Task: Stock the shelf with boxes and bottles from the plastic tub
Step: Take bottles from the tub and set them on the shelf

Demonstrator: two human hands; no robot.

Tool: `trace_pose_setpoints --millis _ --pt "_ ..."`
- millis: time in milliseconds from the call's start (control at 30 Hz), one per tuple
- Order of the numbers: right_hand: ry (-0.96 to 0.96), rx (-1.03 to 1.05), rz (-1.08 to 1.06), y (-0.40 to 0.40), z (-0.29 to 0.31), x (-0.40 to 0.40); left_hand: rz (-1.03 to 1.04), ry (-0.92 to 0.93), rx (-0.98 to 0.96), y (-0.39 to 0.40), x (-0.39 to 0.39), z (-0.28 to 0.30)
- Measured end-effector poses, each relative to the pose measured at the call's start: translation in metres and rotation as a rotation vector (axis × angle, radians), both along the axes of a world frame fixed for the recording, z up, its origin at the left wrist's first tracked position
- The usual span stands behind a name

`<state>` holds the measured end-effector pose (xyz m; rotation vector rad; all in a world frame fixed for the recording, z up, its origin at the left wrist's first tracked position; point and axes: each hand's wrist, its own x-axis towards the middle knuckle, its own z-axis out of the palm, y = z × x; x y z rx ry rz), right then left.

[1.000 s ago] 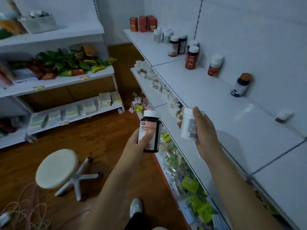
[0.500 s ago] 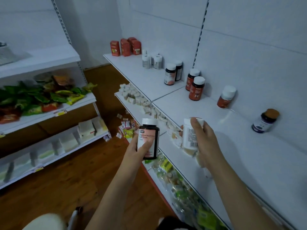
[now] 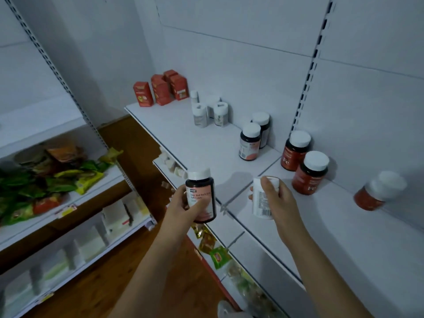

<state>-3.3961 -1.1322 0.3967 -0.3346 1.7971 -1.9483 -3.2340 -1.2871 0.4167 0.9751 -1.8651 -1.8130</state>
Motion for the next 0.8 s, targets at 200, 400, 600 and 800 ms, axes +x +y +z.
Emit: trace_pose_setpoints --millis 200,400,600,800 --pt "0.045 0.021 -0.069 -0.062 -0.006 -0.042 -0.060 -0.057 -0.055 -0.069 -0.057 -0.006" --pt "0.105 0.090 -0.208 -0.098 -0.016 -0.061 -0.204 -0.037 -0.090 -0.122 -0.111 -0.017" --pt "0.243 0.165 -0.443 -0.131 -0.021 -0.057 -0.427 0.013 -0.261 -0.178 -0.161 -0.022" --pt "0.342 0.417 -0.613 -0.141 -0.048 -0.039 -0.623 0.131 -0.279 -0.196 -0.207 -0.033"
